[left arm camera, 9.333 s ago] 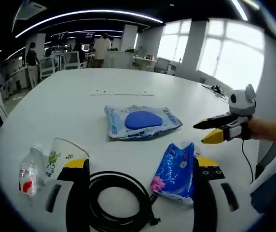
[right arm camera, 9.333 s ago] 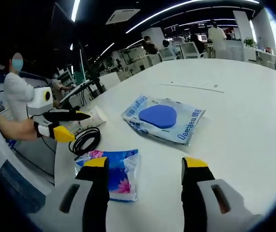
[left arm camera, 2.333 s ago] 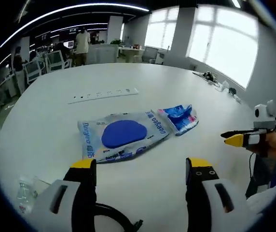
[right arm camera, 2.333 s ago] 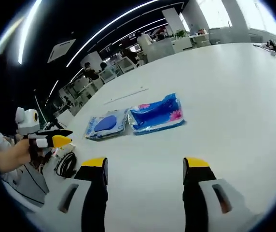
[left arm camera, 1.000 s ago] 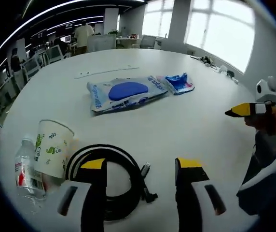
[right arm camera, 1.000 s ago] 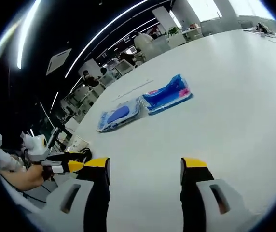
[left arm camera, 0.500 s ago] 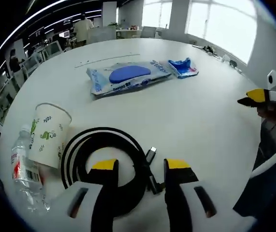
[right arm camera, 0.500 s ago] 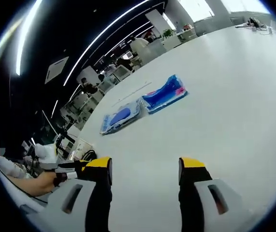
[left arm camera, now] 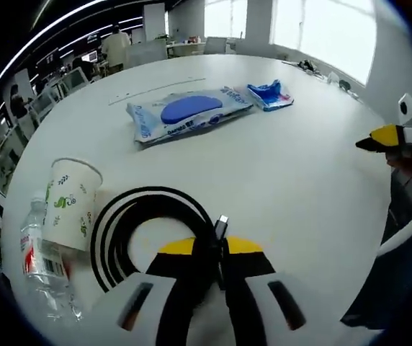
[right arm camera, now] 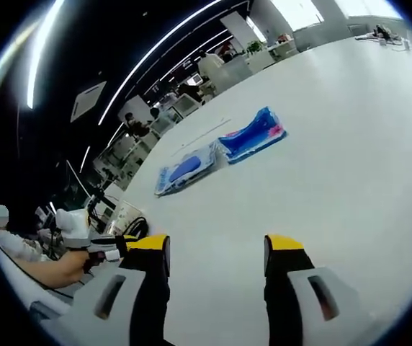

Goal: Arrange the tabletop items into an orderly group along one side of the table until the central work area is clear of visible clutter.

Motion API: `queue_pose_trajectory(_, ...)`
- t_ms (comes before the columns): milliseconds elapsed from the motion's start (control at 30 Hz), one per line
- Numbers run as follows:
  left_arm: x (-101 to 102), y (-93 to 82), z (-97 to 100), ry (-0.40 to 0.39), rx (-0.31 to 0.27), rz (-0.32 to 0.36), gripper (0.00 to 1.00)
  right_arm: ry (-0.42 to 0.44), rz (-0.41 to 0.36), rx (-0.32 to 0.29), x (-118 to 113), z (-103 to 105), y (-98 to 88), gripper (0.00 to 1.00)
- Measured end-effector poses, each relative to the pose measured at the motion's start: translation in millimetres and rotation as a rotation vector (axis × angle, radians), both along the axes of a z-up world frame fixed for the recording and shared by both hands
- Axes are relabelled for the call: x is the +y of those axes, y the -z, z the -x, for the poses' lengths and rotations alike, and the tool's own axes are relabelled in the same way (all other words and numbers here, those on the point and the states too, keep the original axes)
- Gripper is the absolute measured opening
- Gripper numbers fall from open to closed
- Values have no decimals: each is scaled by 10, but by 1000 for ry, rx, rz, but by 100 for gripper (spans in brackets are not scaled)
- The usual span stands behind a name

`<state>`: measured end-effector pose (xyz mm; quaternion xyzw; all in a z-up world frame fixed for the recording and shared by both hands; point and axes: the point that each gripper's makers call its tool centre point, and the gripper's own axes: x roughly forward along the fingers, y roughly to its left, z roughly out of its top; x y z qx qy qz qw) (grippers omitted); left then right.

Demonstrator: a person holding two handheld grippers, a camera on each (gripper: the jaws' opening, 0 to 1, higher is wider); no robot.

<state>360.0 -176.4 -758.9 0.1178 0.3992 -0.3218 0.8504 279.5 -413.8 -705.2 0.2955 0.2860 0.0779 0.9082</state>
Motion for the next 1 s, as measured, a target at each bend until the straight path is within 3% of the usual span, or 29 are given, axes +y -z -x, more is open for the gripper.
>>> queue_pose_trajectory(133,-50,-77,55,-6,5,36,9,4,1,-7,-12,-9,-14,51)
queue_pose_trajectory(267,-194,-240,104,-38,49,162,9,1,-4,-6,14,-3,-3,51)
queue_pose_trajectory(500,-398,-512,142,-38,59,292,9,-9,-6,-3,27,2,10,50)
queue_pose_trajectory(600,-604,-665,227,-19,127,441,9,-8,-2,-1,19,7,17,50)
queue_pose_trajectory(800,-863,-985,315,78,129,567,9,-8,-23,-4,41,-3,17,51)
queue_pose_trajectory(933,-1075,-1323,466,126,224,763,9,-31,-40,-7,111,-7,14,52)
queue_pose_trajectory(1000,-1128,-1424,493,128,242,817,9,-41,-68,-11,163,-12,1,52)
